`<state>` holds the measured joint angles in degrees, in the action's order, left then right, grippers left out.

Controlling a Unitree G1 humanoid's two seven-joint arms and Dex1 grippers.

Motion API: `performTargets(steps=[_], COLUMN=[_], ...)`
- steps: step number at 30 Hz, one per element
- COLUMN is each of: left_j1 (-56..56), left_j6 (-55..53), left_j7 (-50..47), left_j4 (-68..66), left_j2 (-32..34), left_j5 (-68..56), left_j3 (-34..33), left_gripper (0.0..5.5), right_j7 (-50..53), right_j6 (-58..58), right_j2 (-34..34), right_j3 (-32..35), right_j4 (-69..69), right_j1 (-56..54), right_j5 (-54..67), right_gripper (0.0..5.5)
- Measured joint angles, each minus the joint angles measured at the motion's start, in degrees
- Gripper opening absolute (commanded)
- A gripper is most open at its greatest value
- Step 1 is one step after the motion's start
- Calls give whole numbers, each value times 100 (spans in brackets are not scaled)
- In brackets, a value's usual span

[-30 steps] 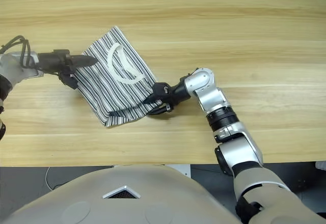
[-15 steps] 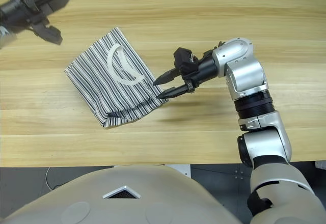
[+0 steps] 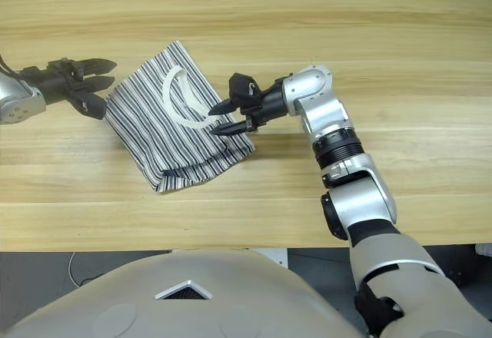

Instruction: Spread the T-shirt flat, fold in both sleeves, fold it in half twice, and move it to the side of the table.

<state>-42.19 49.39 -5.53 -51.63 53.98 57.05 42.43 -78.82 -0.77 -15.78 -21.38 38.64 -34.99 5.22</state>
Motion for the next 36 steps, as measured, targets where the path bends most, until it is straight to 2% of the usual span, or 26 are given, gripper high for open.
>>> performTargets(steps=[7,10,15,21,28,31,36], left_j1=[49,130,305,1105,1470,1191,327], left_j6=[-234,-218,-237,-318,-426,-563,-843], left_j7=[97,181,791,1602,1786,1261,232], left_j4=[231,751,1860,2601,1945,1267,475], left_j2=[-93,-65,243,346,216,96,-266], left_j5=[160,-16,-484,-856,-648,62,1452], left_j3=[-92,-327,-865,-1090,-1058,-795,47], left_gripper=[191,191,191,191,191,191,191], right_j7=[214,218,218,205,178,17,-409], right_j6=[-679,-839,-1020,-1037,-1031,-1021,-831], right_j2=[-2,-5,-4,-4,-3,-27,-126], right_j3=[-72,-70,-48,-10,-7,-37,-298], right_j4=[857,1041,1173,1224,1190,1034,412], right_j1=[-76,-131,-180,-194,-192,-166,135], right_j5=[-527,-612,-716,-738,-748,-751,-790], right_gripper=[220,220,220,220,220,220,220])
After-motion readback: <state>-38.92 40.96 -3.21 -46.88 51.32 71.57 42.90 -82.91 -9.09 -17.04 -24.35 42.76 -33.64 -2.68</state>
